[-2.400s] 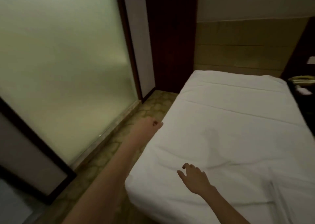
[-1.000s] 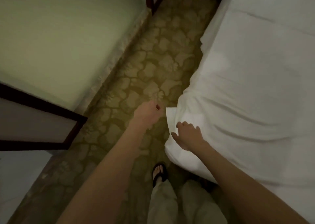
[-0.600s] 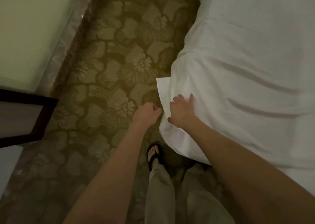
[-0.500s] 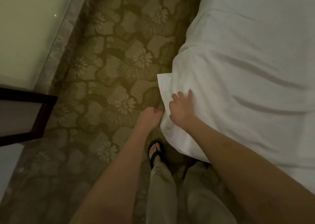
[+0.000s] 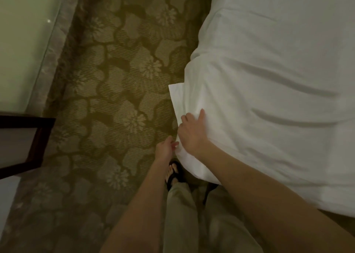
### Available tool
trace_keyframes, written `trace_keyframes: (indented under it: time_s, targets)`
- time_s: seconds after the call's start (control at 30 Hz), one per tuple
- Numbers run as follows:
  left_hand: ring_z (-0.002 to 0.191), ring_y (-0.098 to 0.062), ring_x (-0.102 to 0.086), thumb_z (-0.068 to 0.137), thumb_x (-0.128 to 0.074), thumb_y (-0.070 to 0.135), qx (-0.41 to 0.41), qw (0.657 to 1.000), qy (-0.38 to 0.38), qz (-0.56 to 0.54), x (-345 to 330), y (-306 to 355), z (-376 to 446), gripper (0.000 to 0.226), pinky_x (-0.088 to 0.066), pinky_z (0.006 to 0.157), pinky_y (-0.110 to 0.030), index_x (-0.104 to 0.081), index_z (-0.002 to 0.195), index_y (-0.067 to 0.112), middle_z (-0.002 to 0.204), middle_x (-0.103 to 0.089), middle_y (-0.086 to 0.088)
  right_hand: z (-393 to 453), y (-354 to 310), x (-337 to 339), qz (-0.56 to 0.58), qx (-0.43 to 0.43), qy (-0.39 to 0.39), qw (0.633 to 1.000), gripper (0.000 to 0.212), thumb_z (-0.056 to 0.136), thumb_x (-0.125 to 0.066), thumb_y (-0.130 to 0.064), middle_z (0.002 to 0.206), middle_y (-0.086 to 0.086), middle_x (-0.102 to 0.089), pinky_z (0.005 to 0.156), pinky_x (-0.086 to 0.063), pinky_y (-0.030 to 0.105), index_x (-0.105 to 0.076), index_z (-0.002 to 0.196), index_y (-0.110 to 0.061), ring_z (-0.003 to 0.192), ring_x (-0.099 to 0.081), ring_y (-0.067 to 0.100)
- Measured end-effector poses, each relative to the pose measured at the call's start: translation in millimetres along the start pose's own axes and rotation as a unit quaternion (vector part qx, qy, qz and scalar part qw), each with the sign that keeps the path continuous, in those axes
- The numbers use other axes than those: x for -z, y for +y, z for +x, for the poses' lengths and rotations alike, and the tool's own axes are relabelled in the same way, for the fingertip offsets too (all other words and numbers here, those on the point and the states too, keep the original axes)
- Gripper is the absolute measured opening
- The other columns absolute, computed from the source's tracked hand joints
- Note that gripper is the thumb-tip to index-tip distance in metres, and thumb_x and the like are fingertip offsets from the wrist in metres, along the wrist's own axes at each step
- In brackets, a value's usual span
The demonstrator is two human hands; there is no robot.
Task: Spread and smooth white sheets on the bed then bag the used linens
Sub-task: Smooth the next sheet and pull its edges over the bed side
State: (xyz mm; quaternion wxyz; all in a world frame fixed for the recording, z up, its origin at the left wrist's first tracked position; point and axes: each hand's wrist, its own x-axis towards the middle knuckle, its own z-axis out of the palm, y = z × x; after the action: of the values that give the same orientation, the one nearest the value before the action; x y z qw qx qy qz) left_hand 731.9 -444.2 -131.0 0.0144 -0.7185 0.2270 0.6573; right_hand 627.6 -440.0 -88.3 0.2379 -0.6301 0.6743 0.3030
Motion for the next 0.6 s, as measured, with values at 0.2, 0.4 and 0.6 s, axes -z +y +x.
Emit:
trace_keyframes:
  time_s: [0.2,0.4,0.6]
  targets:
    - [0.092,-0.021,-0.062,0.103,-0.041,0.033,0.024,0.998,-0.038,-0.036,-0.5,10.9,9.1,0.032,-0.045,0.092,-0.037,-0.057,0.092,0.007,0.106,-0.066,-0.011,8.6,9.2,12.0,0.032,-0.009,0.009,0.999,0.026,0.093,-0.054,-0.022,0.124,0.003,-0.052,0.111,-0.016,0.061,-0.06,0.118,-0.021,0.122,-0.04,0.022]
    - [0.126,-0.027,-0.051,0.105,-0.027,0.043,0.078,0.979,-0.094,-0.163,-12.3,9.5,7.6,0.057,-0.043,0.096,-0.035,-0.043,0.139,0.0,0.137,-0.053,-0.017,0.3,-3.3,-11.2,-0.019,0.007,0.004,1.0,0.045,0.093,-0.05,-0.049,0.134,0.005,-0.042,0.109,-0.015,0.066,-0.054,0.128,-0.021,0.129,-0.031,0.026]
    - [0.089,-0.019,-0.057,0.103,-0.035,0.04,0.072,0.964,-0.104,-0.233,-5.5,10.5,5.3,0.047,-0.047,0.088,-0.03,-0.058,0.118,0.002,0.104,-0.062,-0.011,0.5,0.7,5.3,0.041,0.009,0.046,0.998,0.025,0.095,-0.05,-0.023,0.124,0.005,-0.054,0.109,-0.023,0.054,-0.059,0.118,-0.018,0.121,-0.044,0.025]
